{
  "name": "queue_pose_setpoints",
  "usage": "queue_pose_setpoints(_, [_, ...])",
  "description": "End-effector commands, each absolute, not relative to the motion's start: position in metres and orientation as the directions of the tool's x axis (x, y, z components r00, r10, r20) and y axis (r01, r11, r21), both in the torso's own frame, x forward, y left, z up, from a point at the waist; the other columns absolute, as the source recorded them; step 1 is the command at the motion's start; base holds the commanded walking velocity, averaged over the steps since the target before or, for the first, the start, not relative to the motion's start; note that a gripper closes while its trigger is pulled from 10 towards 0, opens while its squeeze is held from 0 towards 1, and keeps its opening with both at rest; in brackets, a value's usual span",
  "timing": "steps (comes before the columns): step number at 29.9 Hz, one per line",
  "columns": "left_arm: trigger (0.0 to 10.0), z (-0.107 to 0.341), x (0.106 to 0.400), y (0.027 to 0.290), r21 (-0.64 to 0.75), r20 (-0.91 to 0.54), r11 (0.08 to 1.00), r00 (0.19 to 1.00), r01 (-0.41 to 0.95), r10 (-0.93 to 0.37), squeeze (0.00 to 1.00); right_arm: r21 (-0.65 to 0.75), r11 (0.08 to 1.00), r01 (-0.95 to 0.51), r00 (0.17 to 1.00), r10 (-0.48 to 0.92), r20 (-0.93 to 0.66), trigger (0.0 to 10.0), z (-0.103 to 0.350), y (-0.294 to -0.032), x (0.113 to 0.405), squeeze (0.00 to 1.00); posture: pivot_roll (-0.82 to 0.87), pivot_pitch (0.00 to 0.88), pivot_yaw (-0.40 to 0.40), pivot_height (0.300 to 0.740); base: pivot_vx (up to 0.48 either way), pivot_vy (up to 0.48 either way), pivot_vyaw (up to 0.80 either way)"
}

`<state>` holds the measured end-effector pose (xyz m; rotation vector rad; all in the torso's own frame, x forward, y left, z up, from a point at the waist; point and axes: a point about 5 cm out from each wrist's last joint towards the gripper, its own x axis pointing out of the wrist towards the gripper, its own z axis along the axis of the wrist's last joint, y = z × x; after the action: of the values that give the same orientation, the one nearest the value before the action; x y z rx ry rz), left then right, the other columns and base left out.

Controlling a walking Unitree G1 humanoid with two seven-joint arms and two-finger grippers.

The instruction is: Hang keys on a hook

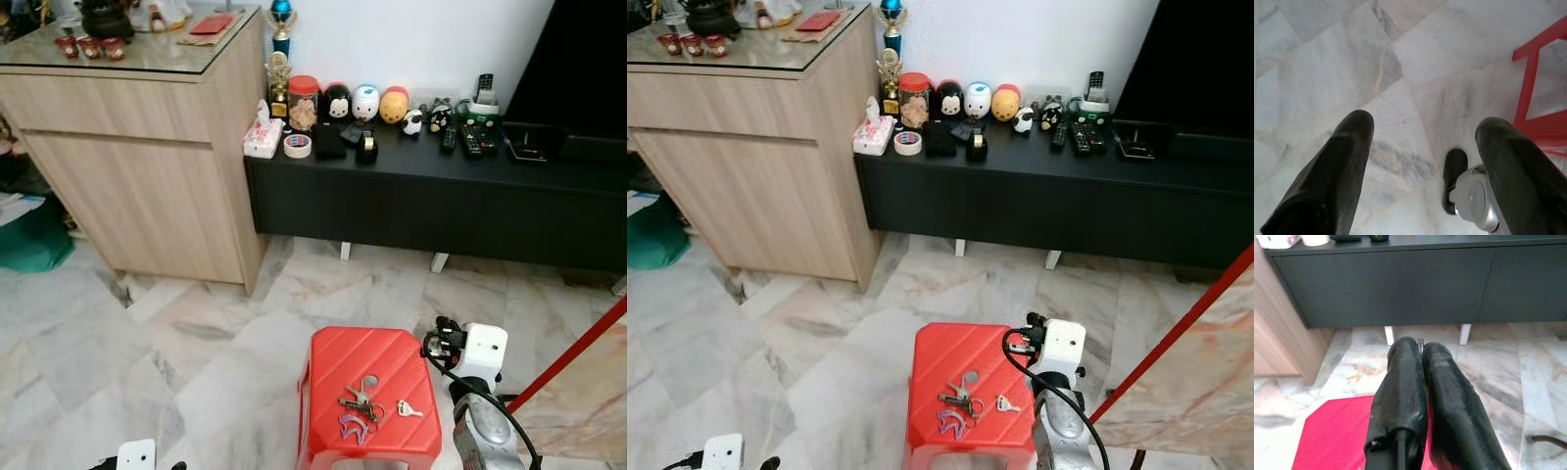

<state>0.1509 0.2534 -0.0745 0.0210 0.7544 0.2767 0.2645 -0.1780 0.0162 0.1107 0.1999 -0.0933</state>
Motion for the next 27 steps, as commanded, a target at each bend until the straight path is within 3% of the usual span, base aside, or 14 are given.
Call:
queue_pose_setpoints(1, [10.0, -0.0791, 0.1428, 0.2521, 0.114, -0.697, 0.959, 0.667, -0.259, 0.263, 0.0, 0.103, 0.988, 0.119, 0.974, -0.096, -0.206, 10.0, 0.0156, -0.18, 0.2649, 0.0, 0.0, 0.0, -0.026, 0.74, -0.341, 0.0, 0.0])
queue_pose_setpoints(20, [10.0, -0.0818, 0.1401, 0.2522, 0.112, -0.726, 0.962, 0.64, -0.25, 0.251, 0.0, 0.107, 0.986, 0.129, 0.971, -0.103, -0.216, 10.0, 0.0141, -0.1784, 0.2646, 0.0, 0.0, 0.003, -0.016, 0.74, -0.34, 0.0, 0.0])
queue_pose_setpoints(27, [10.0, -0.0832, 0.1384, 0.2508, 0.107, -0.734, 0.961, 0.631, -0.255, 0.249, 0.0, 0.108, 0.986, 0.126, 0.971, -0.101, -0.218, 10.0, 0.014, -0.1773, 0.2664, 0.0, 0.0, 0.006, -0.02, 0.74, 0.0, 0.0, 0.0])
